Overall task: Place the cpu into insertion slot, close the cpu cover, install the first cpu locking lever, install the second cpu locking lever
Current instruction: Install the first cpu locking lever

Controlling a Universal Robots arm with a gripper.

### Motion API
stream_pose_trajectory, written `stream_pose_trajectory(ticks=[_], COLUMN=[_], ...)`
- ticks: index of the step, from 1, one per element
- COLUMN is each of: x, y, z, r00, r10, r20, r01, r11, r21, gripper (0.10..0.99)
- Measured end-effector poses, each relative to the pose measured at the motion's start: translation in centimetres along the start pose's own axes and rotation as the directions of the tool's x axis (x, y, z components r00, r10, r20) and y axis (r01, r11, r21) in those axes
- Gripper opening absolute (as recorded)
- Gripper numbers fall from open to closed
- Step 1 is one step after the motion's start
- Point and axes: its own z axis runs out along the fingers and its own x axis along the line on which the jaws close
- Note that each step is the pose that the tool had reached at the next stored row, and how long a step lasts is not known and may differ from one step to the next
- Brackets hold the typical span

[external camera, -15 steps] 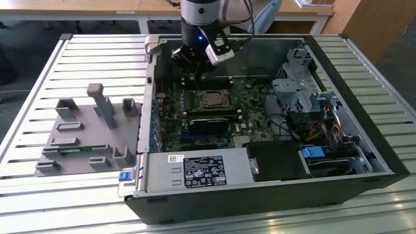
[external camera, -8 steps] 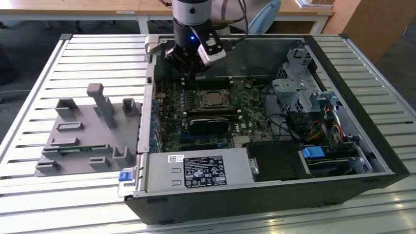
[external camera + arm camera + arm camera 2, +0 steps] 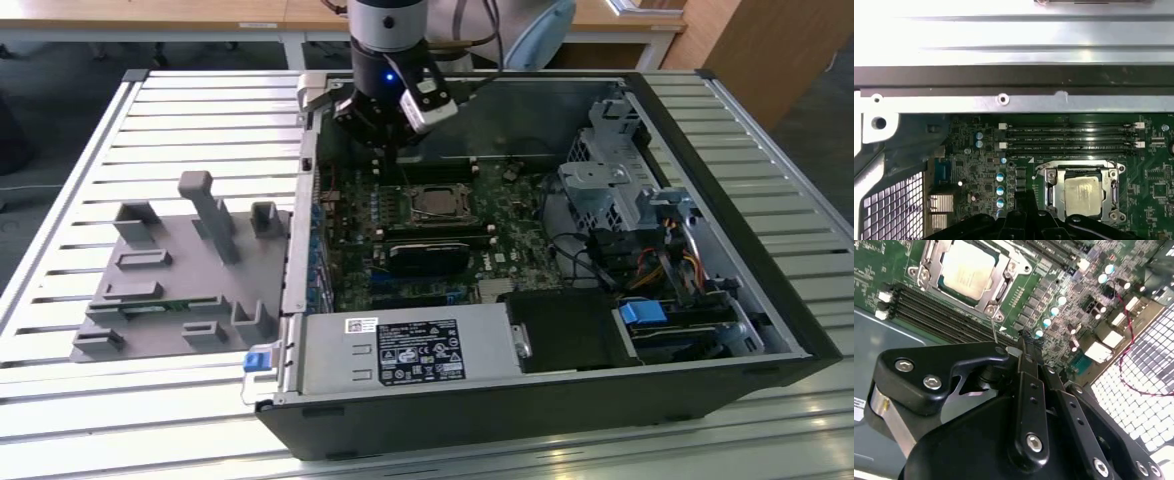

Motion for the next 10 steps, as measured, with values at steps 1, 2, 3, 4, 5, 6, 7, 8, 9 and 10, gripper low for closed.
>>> stream_pose_trajectory(ticks=[1, 2, 3, 4, 5, 6, 7, 8, 9, 10], x=[0.04, 0.1, 0.16, 0.22, 0.26, 0.29, 0.3, 0.31, 0.31, 0.31], y=[0.12, 0.24, 0.34, 0.46, 0.57, 0.68, 0.81, 0.94, 1.09, 1.18], z=[0.06, 0.13, 0.19, 0.24, 0.29, 0.32, 0.34, 0.36, 0.38, 0.39], r00=[1.0, 1.0, 1.0, 1.0, 1.0, 1.0, 1.0, 1.0, 1.0, 1.0], r10=[-0.001, -0.002, -0.003, -0.004, -0.005, -0.005, -0.006, -0.007, -0.009, -0.01], r20=[-0.0001, -0.0001, -0.0002, -0.0002, -0.0002, -0.0004, -0.0004, -0.0004, -0.0004, -0.0004], r01=[0.001, 0.002, 0.003, 0.004, 0.005, 0.005, 0.006, 0.007, 0.009, 0.01], r11=[1.0, 1.0, 1.0, 1.0, 1.0, 1.0, 1.0, 1.0, 1.0, 1.0], r21=[0.0, 0.0, 0.0, 0.0, 0.0, 0.0, 0.0, 0.0, 0.0, 0.0], gripper=[0.106, 0.106, 0.106, 0.106, 0.106, 0.106, 0.106, 0.106, 0.106, 0.106])
